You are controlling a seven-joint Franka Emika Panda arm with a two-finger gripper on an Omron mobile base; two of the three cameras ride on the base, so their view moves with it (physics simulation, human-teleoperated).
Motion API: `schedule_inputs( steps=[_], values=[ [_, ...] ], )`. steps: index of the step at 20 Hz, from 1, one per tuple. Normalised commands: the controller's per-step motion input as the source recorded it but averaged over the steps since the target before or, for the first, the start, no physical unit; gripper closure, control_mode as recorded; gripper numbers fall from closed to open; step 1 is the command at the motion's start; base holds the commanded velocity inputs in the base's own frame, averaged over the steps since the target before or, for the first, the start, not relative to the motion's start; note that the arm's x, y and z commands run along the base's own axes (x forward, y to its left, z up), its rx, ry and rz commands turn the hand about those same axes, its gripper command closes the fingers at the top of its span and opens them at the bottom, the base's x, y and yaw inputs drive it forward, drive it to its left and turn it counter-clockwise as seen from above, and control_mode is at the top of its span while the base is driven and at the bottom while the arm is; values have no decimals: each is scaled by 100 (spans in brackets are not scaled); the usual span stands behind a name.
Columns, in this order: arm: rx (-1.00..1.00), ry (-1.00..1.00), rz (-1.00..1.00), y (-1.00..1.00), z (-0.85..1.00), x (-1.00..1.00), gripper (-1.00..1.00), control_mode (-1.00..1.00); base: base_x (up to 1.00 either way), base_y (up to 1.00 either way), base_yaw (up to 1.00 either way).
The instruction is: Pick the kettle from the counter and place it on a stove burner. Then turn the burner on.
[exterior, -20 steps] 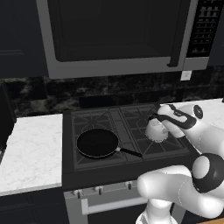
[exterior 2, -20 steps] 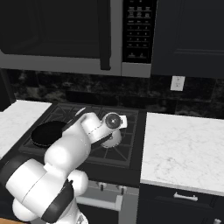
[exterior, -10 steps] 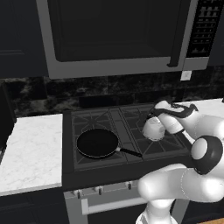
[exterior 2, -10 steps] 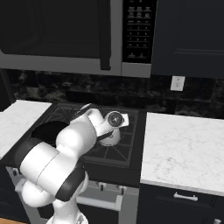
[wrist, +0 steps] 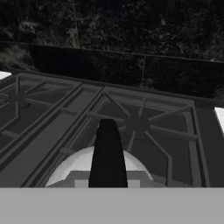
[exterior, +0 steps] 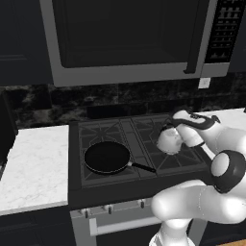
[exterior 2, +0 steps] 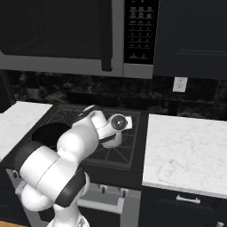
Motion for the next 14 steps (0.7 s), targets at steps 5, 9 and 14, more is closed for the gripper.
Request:
schedule_inputs(
  steps=[5,9,14],
  values=[
    [0,0,0,-21,0,-44,100,-100,0,0,0],
    [0,0,0,0,-4,-3,-100,-100,0,0,0],
    [-1,0,0,4,-2,0,-100,-100,0,0,0]
  ],
)
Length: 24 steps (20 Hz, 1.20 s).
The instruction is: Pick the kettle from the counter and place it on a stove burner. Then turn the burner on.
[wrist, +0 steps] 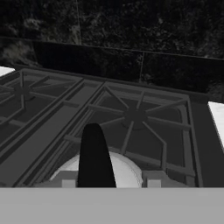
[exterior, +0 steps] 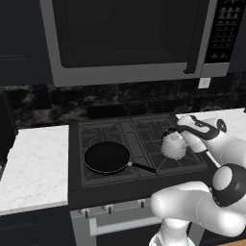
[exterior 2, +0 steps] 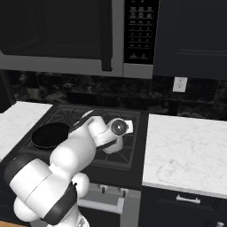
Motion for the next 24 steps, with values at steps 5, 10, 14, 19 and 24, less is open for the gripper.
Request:
schedule_inputs(
  steps=[5,10,14,19,24],
  values=[
    [0,-2,0,0,0,-4,-100,-100,0,0,0],
    [-1,-9,0,0,0,-3,-100,-100,0,0,0],
    [-2,-7,0,0,15,-18,-100,-100,0,0,0],
    [0,0,0,-2,41,-41,-100,-100,0,0,0],
    [0,0,0,-8,62,-37,-100,-100,0,0,0]
  ],
)
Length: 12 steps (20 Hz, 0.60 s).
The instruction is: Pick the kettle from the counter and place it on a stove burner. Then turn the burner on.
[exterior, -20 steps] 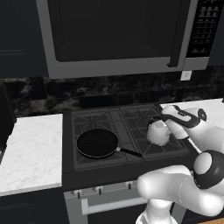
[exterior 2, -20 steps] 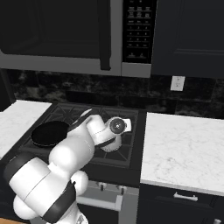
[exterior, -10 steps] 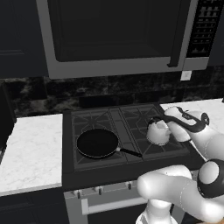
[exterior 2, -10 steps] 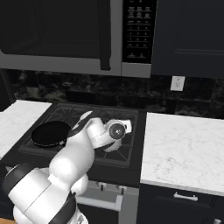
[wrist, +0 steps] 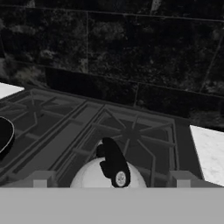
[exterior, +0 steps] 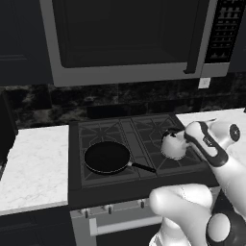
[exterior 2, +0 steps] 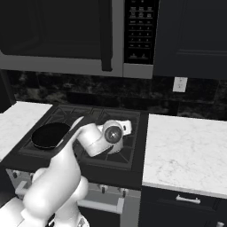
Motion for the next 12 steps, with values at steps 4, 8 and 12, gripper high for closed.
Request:
schedule_inputs(
  steps=[4,8,12],
  values=[
    [0,0,0,-14,37,-67,-100,-100,0,0,0],
    [0,0,0,-36,6,-91,-100,-100,0,0,0],
    [0,0,0,-55,1,-93,-100,-100,0,0,0]
  ],
)
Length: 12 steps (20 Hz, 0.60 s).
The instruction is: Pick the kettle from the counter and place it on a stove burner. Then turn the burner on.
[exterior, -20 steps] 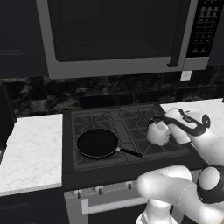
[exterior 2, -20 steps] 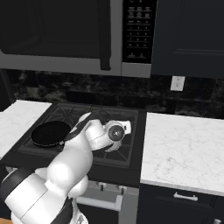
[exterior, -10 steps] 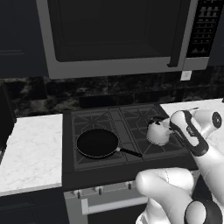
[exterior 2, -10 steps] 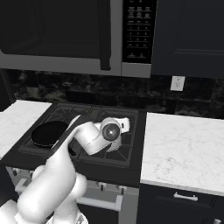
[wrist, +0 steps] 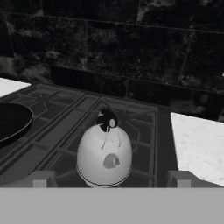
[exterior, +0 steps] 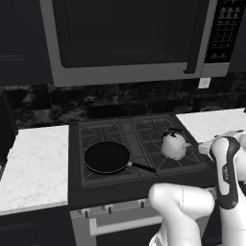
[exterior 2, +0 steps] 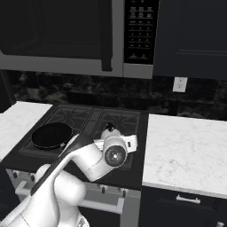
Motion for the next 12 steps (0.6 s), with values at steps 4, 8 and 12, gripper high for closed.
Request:
schedule_inputs(
  steps=[4,8,12],
  values=[
    [0,-1,0,-69,-1,-95,-100,-100,0,0,0],
    [0,-3,-3,-53,-8,-81,-100,-100,0,0,0],
    [0,-11,-8,-23,-15,-49,-100,-100,0,0,0]
  ],
)
